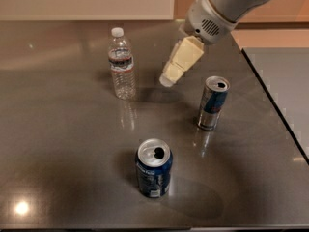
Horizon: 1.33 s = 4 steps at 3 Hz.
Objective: Knock water bottle over
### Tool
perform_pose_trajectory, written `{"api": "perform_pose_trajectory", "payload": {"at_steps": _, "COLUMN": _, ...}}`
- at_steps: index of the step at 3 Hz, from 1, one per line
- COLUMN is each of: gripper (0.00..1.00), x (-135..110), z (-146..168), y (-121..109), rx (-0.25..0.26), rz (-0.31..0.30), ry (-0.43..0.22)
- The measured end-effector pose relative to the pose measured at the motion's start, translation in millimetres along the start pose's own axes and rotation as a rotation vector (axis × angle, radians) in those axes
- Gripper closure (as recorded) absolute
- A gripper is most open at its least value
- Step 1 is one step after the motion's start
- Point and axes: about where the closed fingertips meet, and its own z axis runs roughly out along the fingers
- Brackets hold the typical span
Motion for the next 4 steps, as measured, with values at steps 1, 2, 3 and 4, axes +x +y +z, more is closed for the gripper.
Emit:
{"api": "perform_pose_trajectory", "payload": {"at_steps": 1, "gripper": 0.0, "x": -27.7, "z": 22.1, "y": 0.5, "rx": -0.005, "rz": 0.011, "ry": -0.075}}
{"api": "perform_pose_trajectory", "payload": {"at_steps": 2, "gripper": 0.0, "x": -47.6, "z": 40.2, "y": -1.4, "rx": 0.006, "rz": 0.008, "ry": -0.133}}
{"api": "perform_pose_trajectory", "payload": {"at_steps": 3, "gripper": 0.0, "x": -58.4, "z": 64.3, "y": -7.8, "rx": 0.01, "rz": 0.028, "ry": -0.169}}
{"api": "perform_pose_trajectory", "payload": {"at_steps": 4, "gripper": 0.0, "x": -64.2, "z": 82.0, "y": -17.1, "rx": -0.005, "rz": 0.068, "ry": -0.194}}
